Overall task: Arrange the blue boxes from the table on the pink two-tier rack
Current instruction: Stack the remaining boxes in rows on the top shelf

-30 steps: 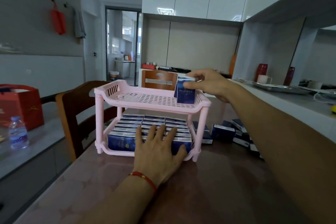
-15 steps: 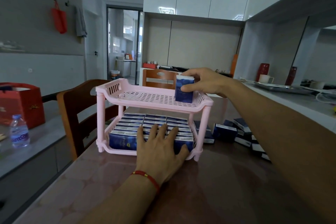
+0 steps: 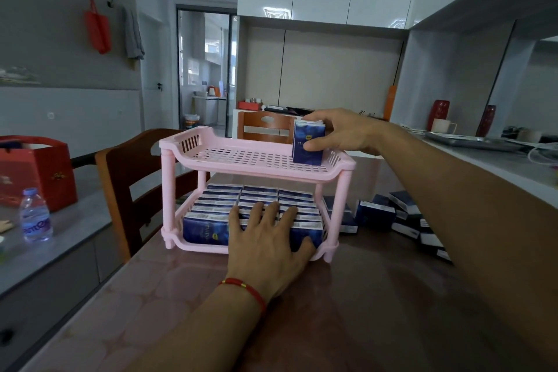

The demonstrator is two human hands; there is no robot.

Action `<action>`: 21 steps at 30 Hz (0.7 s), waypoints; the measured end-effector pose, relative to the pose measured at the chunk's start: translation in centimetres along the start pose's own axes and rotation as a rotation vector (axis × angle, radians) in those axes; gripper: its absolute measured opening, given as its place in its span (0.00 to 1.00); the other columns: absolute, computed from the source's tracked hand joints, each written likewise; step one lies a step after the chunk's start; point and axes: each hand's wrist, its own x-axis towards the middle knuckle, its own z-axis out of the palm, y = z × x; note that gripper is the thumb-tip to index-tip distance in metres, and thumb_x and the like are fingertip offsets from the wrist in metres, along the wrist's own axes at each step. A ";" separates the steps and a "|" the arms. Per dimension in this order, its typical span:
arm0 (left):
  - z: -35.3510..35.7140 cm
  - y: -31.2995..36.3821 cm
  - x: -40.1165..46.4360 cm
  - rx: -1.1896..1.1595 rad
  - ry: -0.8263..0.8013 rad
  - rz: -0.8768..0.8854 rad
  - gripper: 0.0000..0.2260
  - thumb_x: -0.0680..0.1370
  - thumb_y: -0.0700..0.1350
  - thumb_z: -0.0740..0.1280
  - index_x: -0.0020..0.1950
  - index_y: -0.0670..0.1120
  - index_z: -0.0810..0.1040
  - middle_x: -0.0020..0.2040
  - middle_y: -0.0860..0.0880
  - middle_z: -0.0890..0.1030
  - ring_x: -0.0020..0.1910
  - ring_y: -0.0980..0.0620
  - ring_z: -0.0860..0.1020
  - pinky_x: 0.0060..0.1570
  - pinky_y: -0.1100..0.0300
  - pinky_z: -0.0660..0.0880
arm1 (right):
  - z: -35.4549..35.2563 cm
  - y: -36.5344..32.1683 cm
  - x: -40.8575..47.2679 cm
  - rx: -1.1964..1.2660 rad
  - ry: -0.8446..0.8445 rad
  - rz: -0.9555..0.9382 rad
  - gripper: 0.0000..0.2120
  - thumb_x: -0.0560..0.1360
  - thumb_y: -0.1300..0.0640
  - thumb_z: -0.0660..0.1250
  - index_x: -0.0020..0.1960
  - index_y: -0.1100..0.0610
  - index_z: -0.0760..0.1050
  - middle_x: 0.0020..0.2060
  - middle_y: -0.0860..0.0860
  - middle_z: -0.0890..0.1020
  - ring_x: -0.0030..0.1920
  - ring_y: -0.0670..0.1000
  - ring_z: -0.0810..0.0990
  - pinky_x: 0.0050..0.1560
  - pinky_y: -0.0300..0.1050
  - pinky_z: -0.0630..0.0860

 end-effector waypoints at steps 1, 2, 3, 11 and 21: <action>0.0 0.0 0.0 -0.004 0.004 0.000 0.30 0.77 0.68 0.50 0.78 0.59 0.60 0.79 0.53 0.62 0.79 0.49 0.57 0.76 0.36 0.45 | 0.1 0.0 0.0 -0.002 0.003 0.007 0.24 0.75 0.57 0.73 0.69 0.51 0.71 0.55 0.45 0.77 0.62 0.51 0.76 0.63 0.51 0.77; 0.0 0.0 0.0 -0.006 0.008 -0.001 0.31 0.76 0.69 0.49 0.78 0.59 0.61 0.79 0.53 0.63 0.79 0.49 0.57 0.76 0.36 0.45 | 0.1 0.1 0.0 0.000 0.006 0.013 0.25 0.75 0.57 0.73 0.70 0.51 0.70 0.55 0.45 0.77 0.61 0.51 0.75 0.63 0.51 0.76; 0.1 0.0 0.0 -0.007 0.009 -0.002 0.32 0.75 0.69 0.48 0.77 0.59 0.61 0.79 0.53 0.63 0.79 0.49 0.57 0.76 0.37 0.46 | 0.1 0.1 0.0 0.001 0.010 0.021 0.26 0.75 0.56 0.73 0.71 0.51 0.70 0.56 0.46 0.76 0.62 0.51 0.74 0.64 0.51 0.75; -0.4 0.3 -0.2 -0.119 0.185 0.079 0.29 0.72 0.65 0.56 0.68 0.53 0.76 0.65 0.47 0.77 0.68 0.44 0.71 0.74 0.41 0.60 | -1.2 3.2 -4.2 0.005 0.350 -0.009 0.19 0.80 0.50 0.67 0.69 0.52 0.74 0.63 0.49 0.78 0.61 0.49 0.76 0.63 0.47 0.74; -1.4 2.3 -1.8 -0.243 0.413 0.472 0.03 0.71 0.45 0.65 0.43 0.47 0.75 0.41 0.49 0.74 0.41 0.48 0.69 0.39 0.53 0.69 | -1.2 15.0 -20.0 -0.551 0.622 0.236 0.08 0.75 0.54 0.69 0.54 0.51 0.81 0.51 0.52 0.83 0.55 0.56 0.77 0.57 0.56 0.74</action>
